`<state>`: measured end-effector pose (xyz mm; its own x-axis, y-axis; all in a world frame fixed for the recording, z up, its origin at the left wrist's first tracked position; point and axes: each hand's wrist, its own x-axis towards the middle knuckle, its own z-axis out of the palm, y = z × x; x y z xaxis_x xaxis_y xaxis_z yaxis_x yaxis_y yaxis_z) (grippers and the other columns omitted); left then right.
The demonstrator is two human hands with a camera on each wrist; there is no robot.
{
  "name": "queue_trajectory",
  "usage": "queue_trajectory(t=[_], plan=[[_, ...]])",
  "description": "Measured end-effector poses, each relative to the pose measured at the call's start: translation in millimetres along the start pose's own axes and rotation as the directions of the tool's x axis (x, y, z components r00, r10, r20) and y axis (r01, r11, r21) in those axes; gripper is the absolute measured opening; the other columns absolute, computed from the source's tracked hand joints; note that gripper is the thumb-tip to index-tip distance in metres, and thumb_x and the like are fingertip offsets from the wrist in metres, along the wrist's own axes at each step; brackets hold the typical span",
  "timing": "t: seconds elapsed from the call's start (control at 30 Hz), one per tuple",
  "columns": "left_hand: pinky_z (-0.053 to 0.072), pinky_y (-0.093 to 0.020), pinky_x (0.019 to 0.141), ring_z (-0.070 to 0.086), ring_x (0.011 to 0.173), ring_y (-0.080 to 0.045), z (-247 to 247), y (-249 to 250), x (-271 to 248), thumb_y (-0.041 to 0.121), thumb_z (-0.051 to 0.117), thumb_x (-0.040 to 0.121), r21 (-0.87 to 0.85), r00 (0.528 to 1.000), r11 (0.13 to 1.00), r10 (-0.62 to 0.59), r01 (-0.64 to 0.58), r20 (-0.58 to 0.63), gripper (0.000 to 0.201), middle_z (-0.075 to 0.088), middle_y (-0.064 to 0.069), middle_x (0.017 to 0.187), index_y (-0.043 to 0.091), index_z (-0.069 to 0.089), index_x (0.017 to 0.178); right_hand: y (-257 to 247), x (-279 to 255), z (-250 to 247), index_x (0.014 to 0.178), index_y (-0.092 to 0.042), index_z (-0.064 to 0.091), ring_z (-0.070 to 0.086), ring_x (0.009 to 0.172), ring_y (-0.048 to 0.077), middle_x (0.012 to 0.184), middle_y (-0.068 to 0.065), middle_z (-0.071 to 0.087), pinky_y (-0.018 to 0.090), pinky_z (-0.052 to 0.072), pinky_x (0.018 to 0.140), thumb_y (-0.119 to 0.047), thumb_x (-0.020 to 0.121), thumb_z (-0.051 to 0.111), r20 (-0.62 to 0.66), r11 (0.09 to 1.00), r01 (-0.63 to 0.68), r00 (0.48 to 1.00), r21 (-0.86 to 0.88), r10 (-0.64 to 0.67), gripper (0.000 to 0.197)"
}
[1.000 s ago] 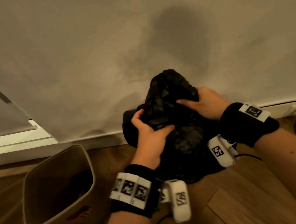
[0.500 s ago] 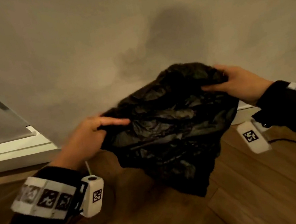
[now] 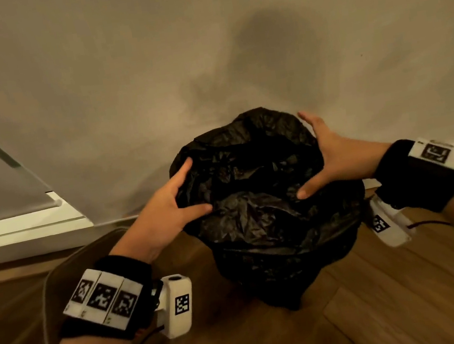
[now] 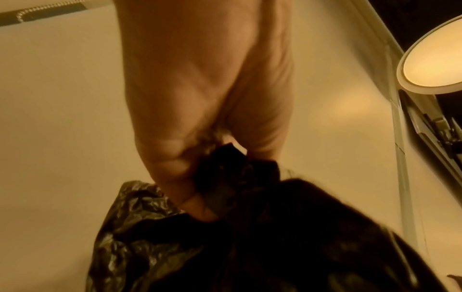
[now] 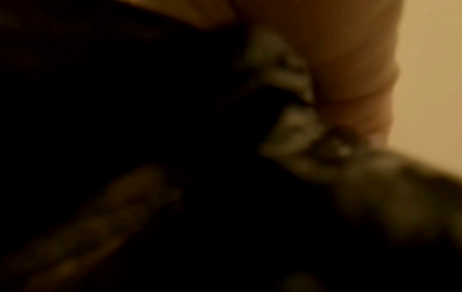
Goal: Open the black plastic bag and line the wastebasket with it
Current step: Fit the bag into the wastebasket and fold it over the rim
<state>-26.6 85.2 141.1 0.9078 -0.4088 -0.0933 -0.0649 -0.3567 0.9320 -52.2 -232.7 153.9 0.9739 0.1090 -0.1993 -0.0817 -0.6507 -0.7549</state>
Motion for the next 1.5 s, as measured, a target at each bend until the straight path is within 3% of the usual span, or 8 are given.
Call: queue_trajectory(t=[0.13,0.3,0.5,0.63,0.93,1.1,1.3,1.5], plan=[[0.038,-0.001,0.090,0.030,0.129,0.011,0.5,-7.2,2.9,0.000,0.072,0.082,0.051,0.997,0.998,-0.032,0.029,0.069,0.106,0.023,0.027,0.148,0.045,0.007,0.152,12.3,3.6,19.9,0.135,-0.047,-0.038,0.018,0.145,0.032,0.160,0.009,0.001,0.054,0.030,0.112,-0.048,0.044,0.091,0.089,0.936,-0.055,0.992,-0.347,0.091,0.158],[0.039,-0.021,0.106,0.023,0.141,-0.004,13.3,-2.6,10.8,0.038,0.084,0.070,-0.064,0.991,0.990,-0.119,0.123,0.059,0.118,0.016,0.023,0.155,0.047,0.000,0.152,12.5,20.2,29.7,0.127,-0.020,0.057,0.063,0.112,0.026,0.128,0.004,0.063,0.048,0.048,0.100,-0.026,0.080,0.074,0.247,0.983,-0.157,0.960,0.097,0.129,0.050],[0.034,-0.027,0.109,0.032,0.139,-0.010,56.6,15.6,28.3,0.049,0.089,0.056,0.267,0.991,0.956,-0.132,0.124,0.014,0.130,0.030,0.004,0.153,0.027,0.007,0.154,-39.4,34.2,63.5,0.083,-0.013,0.066,0.062,0.090,0.025,0.093,0.014,0.065,0.044,0.052,0.087,-0.020,0.088,0.063,0.306,0.845,-0.134,0.951,0.517,-0.037,0.009],[0.041,-0.007,0.057,0.059,0.068,0.015,51.7,1.7,30.6,0.017,0.081,0.077,0.252,0.998,0.967,-0.011,0.025,-0.055,0.015,0.067,0.015,0.070,0.023,0.069,0.085,-26.2,21.2,38.8,0.101,-0.015,0.066,0.070,0.092,0.019,0.097,0.005,0.074,0.026,0.056,0.082,-0.020,0.087,0.061,0.265,0.769,-0.079,0.957,0.634,-0.120,0.016],[0.059,-0.033,0.082,0.073,0.090,-0.018,9.9,22.0,-8.1,0.025,0.090,0.056,-0.245,0.981,0.960,-0.166,0.137,-0.100,0.039,0.077,-0.004,0.097,0.012,0.078,0.091,42.8,16.6,1.9,0.151,-0.031,-0.011,0.007,0.139,0.002,0.153,-0.021,0.000,0.012,0.019,0.106,-0.057,0.027,0.086,0.394,0.985,-0.040,0.918,0.169,-0.030,0.159],[0.056,-0.020,0.056,0.073,0.071,-0.009,10.4,47.6,-39.0,-0.002,0.057,0.091,-0.306,0.937,0.949,-0.168,0.070,-0.306,0.020,0.077,0.004,0.078,0.013,0.068,0.098,12.2,25.7,86.0,0.152,-0.028,0.002,0.025,0.138,0.006,0.142,-0.019,0.029,0.032,0.022,0.117,-0.041,0.046,0.092,0.658,0.990,0.119,0.740,0.082,-0.143,0.140],[0.050,-0.012,0.049,0.066,0.053,0.001,-16.4,67.9,-75.1,-0.008,0.050,0.093,-0.148,0.854,0.981,-0.180,0.122,-0.488,0.026,0.071,0.012,0.057,0.012,0.063,0.085,-15.2,33.8,123.9,0.110,-0.036,0.058,0.057,0.111,0.001,0.113,-0.015,0.062,0.027,0.044,0.102,-0.016,0.073,0.081,0.489,0.939,0.256,0.804,0.229,-0.338,0.049],[0.042,-0.003,0.046,0.059,0.052,0.008,-61.0,108.0,-93.0,0.001,0.036,0.101,-0.099,0.772,0.995,-0.083,0.027,-0.630,0.025,0.063,0.016,0.057,-0.001,0.054,0.119,-63.0,46.4,111.8,0.125,-0.029,0.059,0.062,0.111,0.007,0.121,-0.011,0.067,0.030,0.046,0.101,-0.034,0.044,0.094,0.499,0.886,0.165,0.774,0.434,-0.388,0.088]])
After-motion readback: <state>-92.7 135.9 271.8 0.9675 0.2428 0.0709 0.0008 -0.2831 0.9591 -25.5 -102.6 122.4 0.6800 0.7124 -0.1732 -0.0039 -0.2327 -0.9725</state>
